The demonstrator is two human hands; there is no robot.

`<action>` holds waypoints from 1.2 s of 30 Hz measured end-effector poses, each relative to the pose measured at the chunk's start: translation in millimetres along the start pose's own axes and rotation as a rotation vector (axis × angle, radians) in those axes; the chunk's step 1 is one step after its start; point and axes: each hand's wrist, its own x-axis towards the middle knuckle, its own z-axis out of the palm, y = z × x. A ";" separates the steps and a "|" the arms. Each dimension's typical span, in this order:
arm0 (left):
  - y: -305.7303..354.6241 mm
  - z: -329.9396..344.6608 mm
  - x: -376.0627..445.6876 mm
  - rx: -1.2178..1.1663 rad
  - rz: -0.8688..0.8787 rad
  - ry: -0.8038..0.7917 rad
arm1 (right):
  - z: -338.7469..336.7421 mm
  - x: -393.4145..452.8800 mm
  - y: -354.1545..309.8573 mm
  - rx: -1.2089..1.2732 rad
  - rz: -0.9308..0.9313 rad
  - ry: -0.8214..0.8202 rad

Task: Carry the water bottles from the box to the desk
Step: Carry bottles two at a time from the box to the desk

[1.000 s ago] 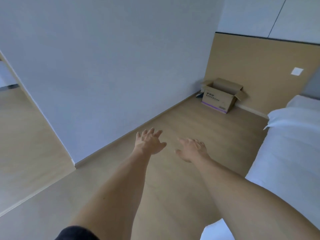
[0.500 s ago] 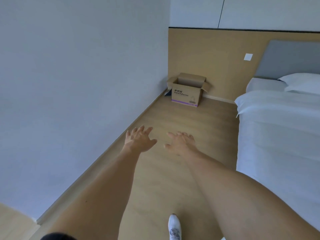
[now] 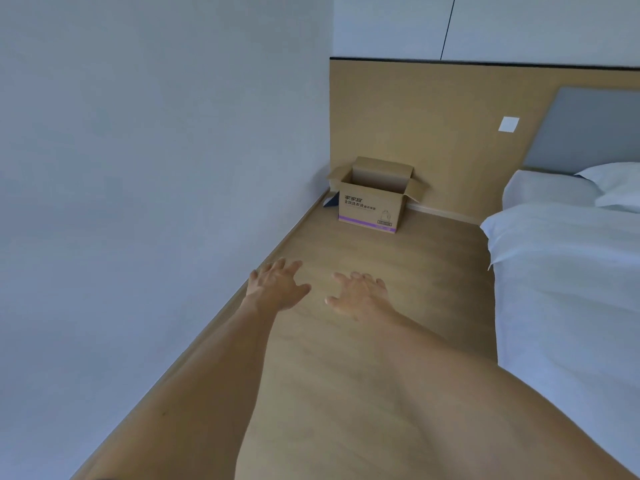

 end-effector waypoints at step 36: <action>80.5 -90.8 585.9 0.026 0.488 -0.065 | -142.9 480.4 96.8 0.058 0.462 0.008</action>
